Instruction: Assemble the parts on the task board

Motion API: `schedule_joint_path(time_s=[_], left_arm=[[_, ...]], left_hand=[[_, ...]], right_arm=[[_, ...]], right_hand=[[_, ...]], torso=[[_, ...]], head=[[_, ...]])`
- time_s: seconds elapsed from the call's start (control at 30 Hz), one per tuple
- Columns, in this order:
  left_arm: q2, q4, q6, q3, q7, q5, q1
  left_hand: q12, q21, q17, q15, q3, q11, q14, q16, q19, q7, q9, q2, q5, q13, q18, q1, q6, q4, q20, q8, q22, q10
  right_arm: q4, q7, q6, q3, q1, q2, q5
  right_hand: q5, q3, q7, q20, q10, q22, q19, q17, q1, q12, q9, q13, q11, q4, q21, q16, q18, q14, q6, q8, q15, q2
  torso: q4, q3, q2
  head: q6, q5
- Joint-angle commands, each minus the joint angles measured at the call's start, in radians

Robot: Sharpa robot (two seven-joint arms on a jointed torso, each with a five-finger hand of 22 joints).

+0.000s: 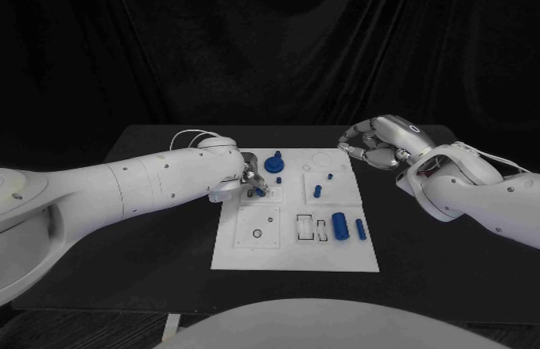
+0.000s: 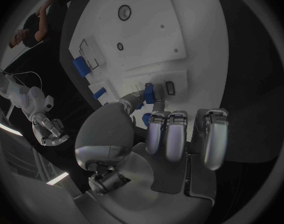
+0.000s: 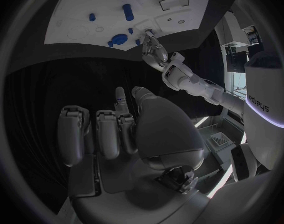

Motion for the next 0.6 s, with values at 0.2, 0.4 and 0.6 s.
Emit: schedule_joint_path(time_s=[0.2,0.4,0.6], left_arm=[[0.002,0.0,-0.009,0.0,0.025,0.006,-0.006],[0.003,-0.001,-0.01,0.0,0.031,0.006,-0.009],[0.006,-0.002,-0.011,0.0,0.035,0.006,-0.012]], left_hand=[[0.004,-0.005,0.263,-0.005,0.006,-0.003,0.104,0.003,0.052,0.005,-0.002,0.01,0.0,0.263,0.004,0.002,0.001,0.0,-0.006,-0.005,0.223,0.104],[0.004,-0.007,0.263,-0.004,0.008,-0.003,0.104,0.003,0.05,0.005,-0.002,0.013,0.0,0.263,0.005,0.003,0.0,0.0,-0.005,-0.007,0.222,0.104],[0.004,-0.007,0.263,-0.004,0.008,-0.003,0.104,0.003,0.05,0.005,-0.002,0.013,0.0,0.263,0.005,0.003,0.0,0.0,-0.005,-0.007,0.222,0.104]], right_arm=[[-0.001,-0.017,0.004,0.001,-0.005,0.0,-0.002],[-0.001,-0.018,0.005,0.001,-0.006,0.0,-0.002],[-0.003,-0.019,0.006,0.001,-0.007,0.001,-0.002]], right_hand=[[0.006,0.006,0.003,0.004,0.105,0.221,0.051,0.13,0.009,0.004,-0.002,0.263,0.004,-0.001,-0.004,-0.006,0.006,0.079,0.009,-0.006,0.006,0.002],[0.006,0.006,0.003,0.004,0.105,0.221,0.051,0.13,0.009,0.004,-0.002,0.263,0.004,-0.001,-0.004,-0.006,0.006,0.079,0.009,-0.006,0.006,0.002],[0.006,0.006,0.003,0.004,0.105,0.221,0.051,0.13,0.009,0.004,-0.002,0.263,0.004,-0.001,-0.004,-0.006,0.006,0.079,0.009,-0.006,0.006,0.002]], torso=[[-0.0005,0.0001,0.0],[-0.0002,-0.0002,0.0],[0.0002,0.0002,-0.001]], head=[[0.0,0.001],[0.0,0.0],[0.0,0.0]])
